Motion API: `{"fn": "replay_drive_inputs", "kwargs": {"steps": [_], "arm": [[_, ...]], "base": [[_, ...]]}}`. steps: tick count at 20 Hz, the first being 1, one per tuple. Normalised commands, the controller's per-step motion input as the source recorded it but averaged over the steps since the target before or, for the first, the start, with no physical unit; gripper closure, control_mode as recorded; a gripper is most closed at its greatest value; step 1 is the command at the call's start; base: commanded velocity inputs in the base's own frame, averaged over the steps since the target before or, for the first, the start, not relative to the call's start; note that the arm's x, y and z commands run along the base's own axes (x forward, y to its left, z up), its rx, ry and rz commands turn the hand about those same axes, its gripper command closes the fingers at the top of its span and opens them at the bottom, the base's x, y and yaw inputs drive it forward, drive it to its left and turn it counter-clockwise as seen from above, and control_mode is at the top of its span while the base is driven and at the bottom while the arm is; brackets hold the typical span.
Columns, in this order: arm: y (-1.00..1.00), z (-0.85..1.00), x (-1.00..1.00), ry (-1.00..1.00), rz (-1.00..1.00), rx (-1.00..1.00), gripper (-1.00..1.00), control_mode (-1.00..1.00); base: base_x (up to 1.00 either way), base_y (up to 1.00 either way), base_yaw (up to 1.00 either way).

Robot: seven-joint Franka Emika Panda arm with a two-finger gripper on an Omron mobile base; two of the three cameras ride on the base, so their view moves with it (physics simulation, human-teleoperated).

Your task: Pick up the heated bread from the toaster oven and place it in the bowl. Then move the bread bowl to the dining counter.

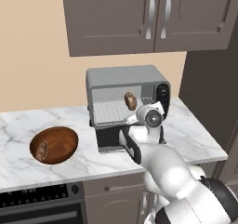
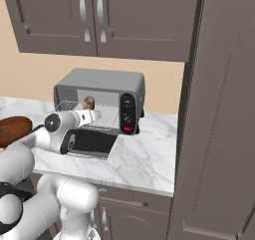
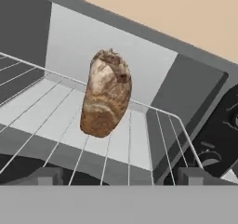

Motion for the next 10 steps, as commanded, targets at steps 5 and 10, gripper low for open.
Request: {"fn": "replay_drive_inputs", "kwargs": {"steps": [5,10], "arm": [[-0.47,0.10,-1.00,0.54,0.00,0.00,-1.00,-1.00],[-0.12,0.92,-0.91,0.29,-0.06,0.13,-1.00,-1.00]], "base": [[0.00,0.00,0.00],[0.00,0.00,0.00]]}}
